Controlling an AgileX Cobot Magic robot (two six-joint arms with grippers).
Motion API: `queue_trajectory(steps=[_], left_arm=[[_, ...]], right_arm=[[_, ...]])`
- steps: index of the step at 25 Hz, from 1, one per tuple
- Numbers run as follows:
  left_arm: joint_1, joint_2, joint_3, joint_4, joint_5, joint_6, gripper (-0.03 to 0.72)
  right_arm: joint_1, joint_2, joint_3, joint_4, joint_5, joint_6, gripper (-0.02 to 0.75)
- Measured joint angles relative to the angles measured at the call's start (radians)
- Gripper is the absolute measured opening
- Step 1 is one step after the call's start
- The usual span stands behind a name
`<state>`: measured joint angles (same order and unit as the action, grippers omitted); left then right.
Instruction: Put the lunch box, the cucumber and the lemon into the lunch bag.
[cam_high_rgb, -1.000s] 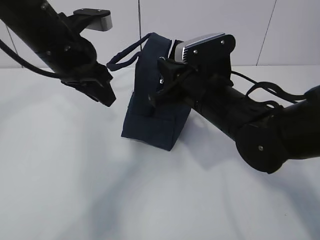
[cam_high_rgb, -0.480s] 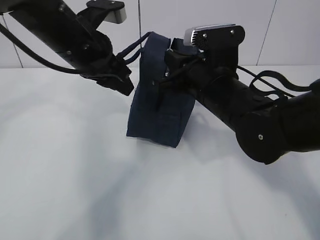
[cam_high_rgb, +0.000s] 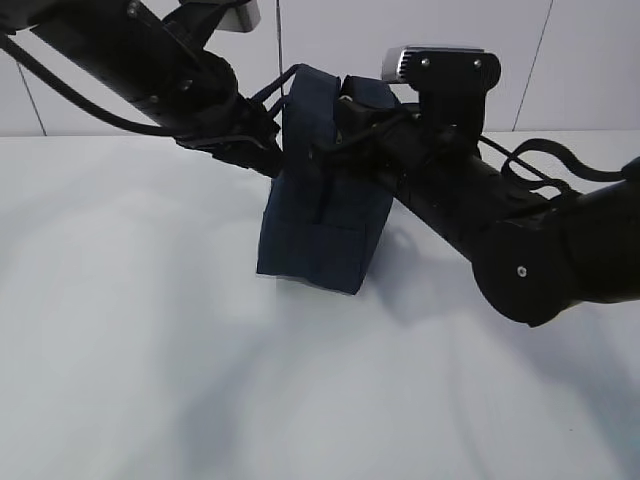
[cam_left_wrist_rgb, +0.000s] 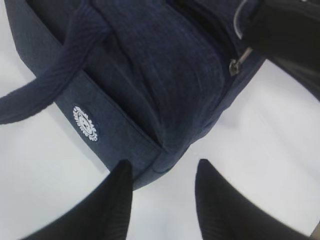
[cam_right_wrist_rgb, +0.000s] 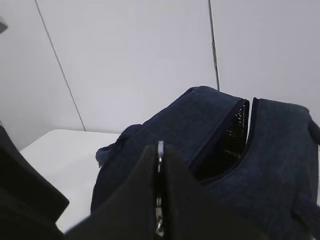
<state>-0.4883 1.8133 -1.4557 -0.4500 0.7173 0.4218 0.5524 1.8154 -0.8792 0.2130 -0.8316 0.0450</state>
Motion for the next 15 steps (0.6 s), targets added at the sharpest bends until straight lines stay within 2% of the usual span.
queue_trajectory(steps=[4, 8, 15], left_arm=[[0.0, 0.033, 0.0, -0.015, -0.002, 0.004, 0.288], [0.0, 0.062, 0.0, -0.088, -0.009, 0.051, 0.288], [-0.002, 0.088, 0.0, -0.157, -0.084, 0.101, 0.289]], right_arm=[[0.0, -0.002, 0.0, 0.004, 0.0, 0.034, 0.0], [0.0, -0.002, 0.0, 0.006, 0.002, 0.04, 0.0], [0.0, -0.002, 0.0, 0.01, 0.002, 0.047, 0.0]])
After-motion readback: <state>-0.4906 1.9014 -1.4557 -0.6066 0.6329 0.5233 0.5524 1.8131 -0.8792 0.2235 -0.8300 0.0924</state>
